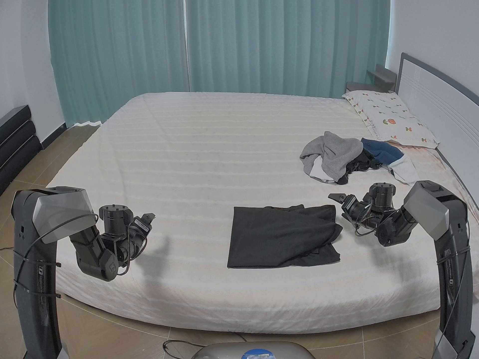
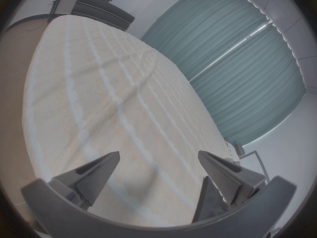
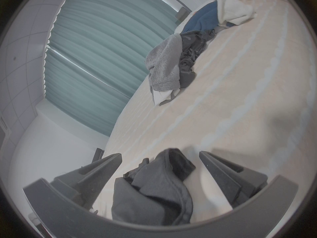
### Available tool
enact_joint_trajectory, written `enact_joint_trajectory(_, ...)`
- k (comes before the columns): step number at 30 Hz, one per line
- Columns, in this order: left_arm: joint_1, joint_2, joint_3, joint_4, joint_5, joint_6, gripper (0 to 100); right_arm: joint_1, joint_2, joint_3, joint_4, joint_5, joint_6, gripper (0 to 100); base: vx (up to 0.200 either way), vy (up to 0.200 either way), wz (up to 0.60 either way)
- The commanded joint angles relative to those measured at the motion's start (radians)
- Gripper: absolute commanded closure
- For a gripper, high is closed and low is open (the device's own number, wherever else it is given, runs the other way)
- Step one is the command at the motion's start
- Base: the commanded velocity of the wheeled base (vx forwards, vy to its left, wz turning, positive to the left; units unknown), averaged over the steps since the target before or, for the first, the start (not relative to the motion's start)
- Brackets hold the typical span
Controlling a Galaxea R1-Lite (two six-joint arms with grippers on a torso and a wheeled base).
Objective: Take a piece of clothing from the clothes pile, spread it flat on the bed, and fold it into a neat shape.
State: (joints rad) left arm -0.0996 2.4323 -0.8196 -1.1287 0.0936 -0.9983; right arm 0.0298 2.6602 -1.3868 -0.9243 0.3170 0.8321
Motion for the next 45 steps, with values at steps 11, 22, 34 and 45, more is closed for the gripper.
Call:
enact_joint_trajectory(11, -0.008, 0.002, -0.001, 0.000, 0.001, 0.001, 0, 0.055, -0.206, 0.457, -0.150, 0.024, -0.110, 0, 0.000, 0.000, 0.00)
enact_joint_trajectory(22, -0.012, 0.005, -0.003, 0.000, 0.001, 0.001, 0, 0.059, -0.169, 0.569, -0.249, 0.063, -0.274, 0, 0.000, 0.000, 0.00)
enact_joint_trajectory(34, -0.015, 0.045, -0.006, -0.075, 0.043, 0.038, 0, 0.070, -0.075, 0.479, -0.291, 0.051, -0.349, 0, 0.000, 0.000, 0.00)
enact_joint_trajectory(45, -0.015, 0.047, -0.006, -0.075, 0.043, 0.038, 0, 0.030, -0.071, 0.509, -0.378, 0.066, -0.332, 100, 0.000, 0.000, 0.00)
